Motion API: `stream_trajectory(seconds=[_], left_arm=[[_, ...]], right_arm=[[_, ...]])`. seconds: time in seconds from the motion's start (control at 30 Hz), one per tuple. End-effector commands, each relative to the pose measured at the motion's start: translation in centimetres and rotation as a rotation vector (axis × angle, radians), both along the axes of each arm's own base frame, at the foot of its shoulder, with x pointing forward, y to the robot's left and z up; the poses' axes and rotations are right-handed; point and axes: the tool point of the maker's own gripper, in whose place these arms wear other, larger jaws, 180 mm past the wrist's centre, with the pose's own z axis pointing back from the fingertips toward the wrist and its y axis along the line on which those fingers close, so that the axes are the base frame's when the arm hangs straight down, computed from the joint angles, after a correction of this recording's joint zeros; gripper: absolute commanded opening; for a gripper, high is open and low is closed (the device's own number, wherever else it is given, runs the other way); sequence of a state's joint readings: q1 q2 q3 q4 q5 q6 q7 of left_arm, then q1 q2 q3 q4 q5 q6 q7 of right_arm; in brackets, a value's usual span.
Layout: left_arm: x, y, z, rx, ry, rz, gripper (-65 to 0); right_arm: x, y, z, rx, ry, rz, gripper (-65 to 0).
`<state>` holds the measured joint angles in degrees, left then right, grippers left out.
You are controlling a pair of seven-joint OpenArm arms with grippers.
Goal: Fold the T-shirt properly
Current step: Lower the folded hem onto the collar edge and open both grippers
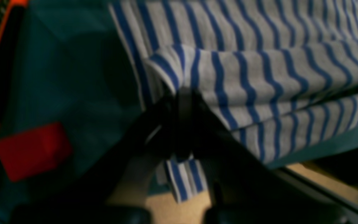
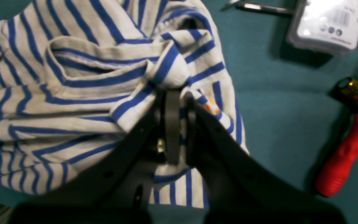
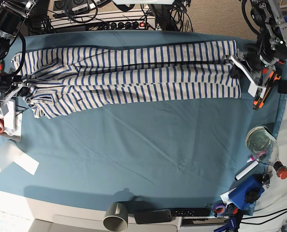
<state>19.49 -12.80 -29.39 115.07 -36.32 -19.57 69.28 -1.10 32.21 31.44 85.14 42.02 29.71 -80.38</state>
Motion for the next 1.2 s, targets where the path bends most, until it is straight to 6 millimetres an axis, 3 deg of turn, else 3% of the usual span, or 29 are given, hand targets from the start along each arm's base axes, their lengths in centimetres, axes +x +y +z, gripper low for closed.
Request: stream_trajectory(seconds=[0.0, 0.3, 0.63, 0.67, 0.7, 0.77, 0.83, 0.9, 1.03, 1.17], left_arm=[[-0.1, 0.4, 0.4, 0.018, -0.01, 0.0, -65.0], [-0.9, 0.4, 0.1, 0.021, 0.013, -0.003, -65.0], [-1.6, 0.1, -0.2, 0.033, 0.016, -0.055, -65.0], [-1.6, 0.1, -0.2, 0.033, 0.018, -0.053, -63.0], [-1.7, 0.1, -0.2, 0.032, 0.019, -0.052, -56.9], [-1.6, 0.1, -0.2, 0.032, 0.019, -0.049, -44.6], [-1.6, 0.1, -0.2, 0.031, 0.019, -0.049, -37.2], [-1.6, 0.1, -0.2, 0.031, 0.019, -0.049, -35.7], [-1.5, -0.4, 0.1, -0.003, 0.006, -0.054, -35.7], [-1.5, -0.6, 0.2, -0.016, 0.002, -0.056, -35.4]], right_arm=[[0.5, -1.6, 1.7, -0.058, -0.026, -0.018, -65.0], [0.3, -2.0, 1.6, -0.078, -0.011, -0.037, -65.0], [-2.2, -2.7, -0.2, -0.111, 0.077, -0.048, -65.0], [-2.1, -2.5, -0.2, -0.105, 0.073, -0.046, -65.0], [-2.0, -2.3, -0.1, -0.095, 0.066, -0.04, -64.7], [-1.7, -1.8, 0.0, -0.07, 0.049, -0.026, -56.2], [-1.4, -1.3, 0.1, -0.04, 0.031, -0.018, -48.2], [-1.1, -0.7, 0.3, -0.008, 0.01, -0.009, -44.8], [-0.2, 0.7, 1.0, 0.071, -0.045, 0.013, -44.8], [0.1, 0.5, 2.2, 0.053, -0.085, 0.031, -44.8]])
